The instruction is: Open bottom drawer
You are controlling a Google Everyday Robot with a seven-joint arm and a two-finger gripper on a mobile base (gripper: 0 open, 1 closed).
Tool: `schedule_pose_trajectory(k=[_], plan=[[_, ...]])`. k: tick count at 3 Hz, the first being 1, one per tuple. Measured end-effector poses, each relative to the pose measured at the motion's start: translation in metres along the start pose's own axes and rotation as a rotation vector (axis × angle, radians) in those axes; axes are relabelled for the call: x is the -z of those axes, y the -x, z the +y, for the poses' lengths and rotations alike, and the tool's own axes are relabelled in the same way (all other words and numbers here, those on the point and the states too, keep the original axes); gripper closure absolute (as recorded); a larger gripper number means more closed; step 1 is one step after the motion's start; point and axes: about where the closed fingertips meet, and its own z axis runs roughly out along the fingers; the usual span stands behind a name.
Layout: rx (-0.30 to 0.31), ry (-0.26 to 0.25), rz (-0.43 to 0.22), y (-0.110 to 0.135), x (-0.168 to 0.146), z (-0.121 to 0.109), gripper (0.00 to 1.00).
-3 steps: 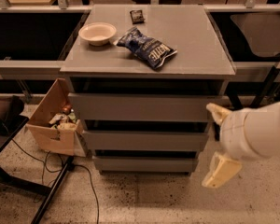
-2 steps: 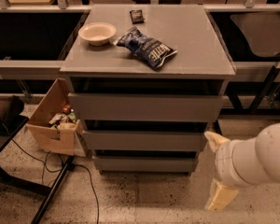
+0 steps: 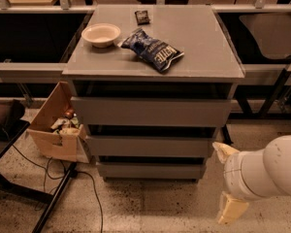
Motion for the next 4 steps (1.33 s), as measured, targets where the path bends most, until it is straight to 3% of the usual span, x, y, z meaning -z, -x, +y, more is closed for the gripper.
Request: schedule_pose_trajectory(k=[1,3,4], plan=[[0.008,0.001,0.02,-0.005,-0.025,-0.006,0.0],[-0.04,-0.04,0.052,-0.045,-0.165,-0.047,0.0],[-0.046,-0.057,0.104,-0.07,-0.214,-0.07,0.0]])
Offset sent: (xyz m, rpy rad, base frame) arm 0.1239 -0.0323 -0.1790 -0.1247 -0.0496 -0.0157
